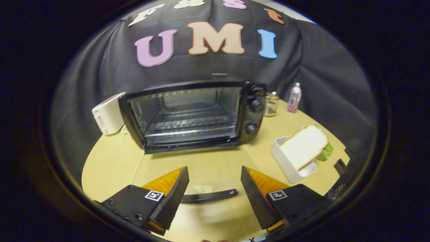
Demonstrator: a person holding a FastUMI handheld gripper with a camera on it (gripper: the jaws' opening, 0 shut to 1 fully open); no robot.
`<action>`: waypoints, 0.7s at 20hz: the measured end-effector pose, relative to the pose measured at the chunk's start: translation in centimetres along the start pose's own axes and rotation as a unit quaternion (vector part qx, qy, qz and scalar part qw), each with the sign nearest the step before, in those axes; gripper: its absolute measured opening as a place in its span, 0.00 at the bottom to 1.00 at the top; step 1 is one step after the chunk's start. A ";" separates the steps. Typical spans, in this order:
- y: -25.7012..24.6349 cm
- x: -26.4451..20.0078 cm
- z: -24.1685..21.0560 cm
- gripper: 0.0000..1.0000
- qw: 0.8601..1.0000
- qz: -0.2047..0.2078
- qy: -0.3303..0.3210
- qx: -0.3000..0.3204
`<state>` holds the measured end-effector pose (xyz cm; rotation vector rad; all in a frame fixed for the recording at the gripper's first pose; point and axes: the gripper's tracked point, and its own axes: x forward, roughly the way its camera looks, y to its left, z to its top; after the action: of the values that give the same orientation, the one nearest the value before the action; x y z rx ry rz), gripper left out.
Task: Open the toaster oven, put the food inside, and close the toaster oven door.
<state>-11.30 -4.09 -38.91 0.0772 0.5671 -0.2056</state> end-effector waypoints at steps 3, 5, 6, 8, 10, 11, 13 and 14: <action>-5.6 0.3 3.3 0.97 0.997 -0.051 -0.030 0.043; -9.7 0.3 4.7 0.97 0.993 -0.088 -0.044 0.066; -11.8 0.4 5.3 0.97 0.990 -0.107 -0.049 0.077; -15.9 0.1 6.1 0.97 0.984 -0.143 -0.053 0.094; -19.9 -0.3 6.6 0.97 0.976 -0.179 -0.060 0.108; -21.7 -0.5 6.6 0.97 0.972 -0.195 -0.063 0.117; -24.6 -0.5 6.3 0.96 0.964 -0.219 -0.063 0.140; -25.6 -0.3 6.0 0.96 0.961 -0.223 -0.062 0.151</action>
<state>-13.87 -29.77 -34.15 0.2323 0.4174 -0.7316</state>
